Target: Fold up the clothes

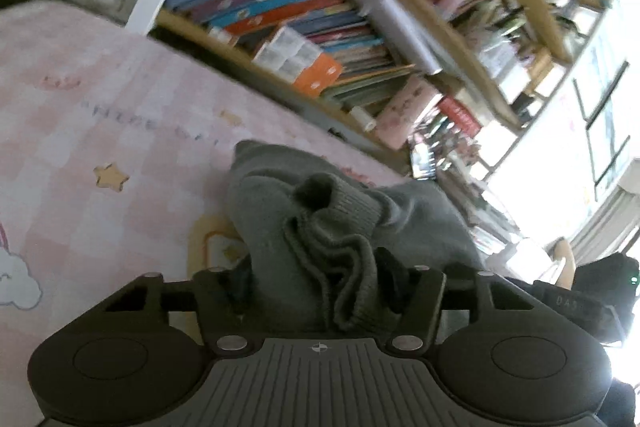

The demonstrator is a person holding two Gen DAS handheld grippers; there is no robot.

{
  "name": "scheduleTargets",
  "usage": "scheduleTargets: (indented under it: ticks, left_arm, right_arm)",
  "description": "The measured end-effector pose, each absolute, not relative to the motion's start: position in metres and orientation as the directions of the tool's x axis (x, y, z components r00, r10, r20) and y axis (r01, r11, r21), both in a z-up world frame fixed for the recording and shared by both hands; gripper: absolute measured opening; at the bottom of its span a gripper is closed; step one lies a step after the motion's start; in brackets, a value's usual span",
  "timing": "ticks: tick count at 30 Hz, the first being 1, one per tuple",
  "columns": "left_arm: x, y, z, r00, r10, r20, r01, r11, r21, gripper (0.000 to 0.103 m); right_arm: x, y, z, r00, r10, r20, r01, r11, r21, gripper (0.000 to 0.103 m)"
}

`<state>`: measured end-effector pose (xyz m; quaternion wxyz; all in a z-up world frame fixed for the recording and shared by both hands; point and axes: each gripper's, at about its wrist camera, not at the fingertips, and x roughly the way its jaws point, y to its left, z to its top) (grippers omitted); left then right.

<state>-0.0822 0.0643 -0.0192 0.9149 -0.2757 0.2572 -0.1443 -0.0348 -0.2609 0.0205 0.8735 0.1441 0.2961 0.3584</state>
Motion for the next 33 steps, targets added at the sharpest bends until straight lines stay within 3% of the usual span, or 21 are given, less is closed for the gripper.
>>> scheduleTargets:
  ticks: [4, 9, 13, 15, 18, 23, 33]
  left_arm:
    - [-0.079, 0.070, -0.024, 0.810, -0.421, -0.408, 0.100, 0.785, -0.611, 0.060]
    - [-0.073, 0.067, -0.023, 0.795, -0.420, -0.437, 0.092, 0.796, -0.598, 0.073]
    - [-0.066, 0.071, -0.030, 0.775, -0.442, -0.451, 0.075, 0.774, -0.629, 0.080]
    - [-0.064, 0.071, -0.031, 0.774, -0.449, -0.447, 0.078, 0.768, -0.636, 0.080]
    - [-0.061, 0.066, -0.031, 0.771, -0.455, -0.446, 0.087, 0.768, -0.634, 0.076]
    - [-0.060, 0.065, -0.024, 0.789, -0.458, -0.410, 0.118, 0.767, -0.630, 0.057]
    - [-0.018, 0.079, -0.002, 0.810, -0.448, -0.379, 0.149, 0.782, -0.605, 0.056]
  right_arm:
    - [-0.028, -0.269, 0.017, 0.541, 0.725, -0.427, -0.523, 0.687, 0.504, 0.049]
    - [-0.019, -0.279, 0.004, 0.509, 0.714, -0.481, -0.441, 0.696, 0.566, 0.065]
    - [-0.018, -0.287, -0.002, 0.478, 0.730, -0.489, -0.398, 0.676, 0.620, 0.066]
    - [-0.015, -0.287, -0.005, 0.460, 0.746, -0.482, -0.386, 0.657, 0.648, 0.059]
    - [-0.010, -0.286, -0.009, 0.434, 0.770, -0.467, -0.376, 0.626, 0.683, 0.049]
    - [-0.012, -0.281, 0.004, 0.454, 0.767, -0.453, -0.442, 0.635, 0.633, 0.041]
    - [0.029, -0.266, 0.024, 0.477, 0.774, -0.417, -0.497, 0.629, 0.598, 0.039]
